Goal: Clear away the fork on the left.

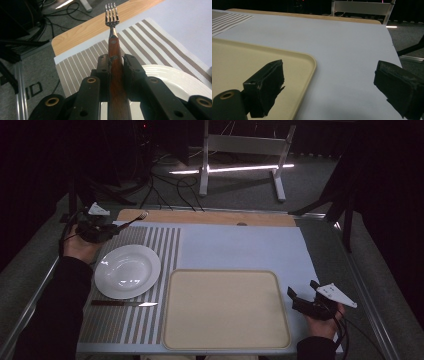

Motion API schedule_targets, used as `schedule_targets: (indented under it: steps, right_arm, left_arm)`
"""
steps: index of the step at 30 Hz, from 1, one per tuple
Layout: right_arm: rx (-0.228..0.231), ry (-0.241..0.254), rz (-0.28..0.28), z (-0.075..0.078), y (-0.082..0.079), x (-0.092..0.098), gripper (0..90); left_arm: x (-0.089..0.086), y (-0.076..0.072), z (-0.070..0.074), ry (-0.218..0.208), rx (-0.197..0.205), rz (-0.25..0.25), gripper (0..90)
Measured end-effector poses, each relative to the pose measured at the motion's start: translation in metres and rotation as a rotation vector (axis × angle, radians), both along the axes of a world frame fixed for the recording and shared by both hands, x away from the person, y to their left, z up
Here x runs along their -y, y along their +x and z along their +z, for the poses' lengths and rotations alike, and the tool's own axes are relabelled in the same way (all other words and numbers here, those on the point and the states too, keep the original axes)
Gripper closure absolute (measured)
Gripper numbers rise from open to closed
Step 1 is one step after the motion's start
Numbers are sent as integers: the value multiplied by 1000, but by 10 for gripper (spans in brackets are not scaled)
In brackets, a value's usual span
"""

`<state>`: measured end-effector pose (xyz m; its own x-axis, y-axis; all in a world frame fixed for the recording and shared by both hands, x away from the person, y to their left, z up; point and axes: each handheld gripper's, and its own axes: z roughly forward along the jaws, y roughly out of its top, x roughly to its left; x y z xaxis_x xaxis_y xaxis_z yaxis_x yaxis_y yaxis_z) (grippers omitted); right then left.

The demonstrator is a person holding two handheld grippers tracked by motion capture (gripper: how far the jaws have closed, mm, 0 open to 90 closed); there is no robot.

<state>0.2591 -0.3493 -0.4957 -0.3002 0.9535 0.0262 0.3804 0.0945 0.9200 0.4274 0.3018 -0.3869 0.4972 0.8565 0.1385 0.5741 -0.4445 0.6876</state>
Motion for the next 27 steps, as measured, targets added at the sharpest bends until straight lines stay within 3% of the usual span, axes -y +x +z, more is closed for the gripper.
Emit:
schedule_targets:
  steps: [12, 21, 27]
  right_arm:
    - [12, 20, 0, 2, -1, 3, 91]
    - [19, 35, 2, 3, -3, 5, 91]
    - [24, 41, 7, 3, -4, 4, 91]
  left_arm:
    - [23, -15, 3, -45, 37, -6, 772]
    - [37, -38, 4, -89, 60, 24, 772]
    - [48, -53, 5, -84, 93, 38, 772]
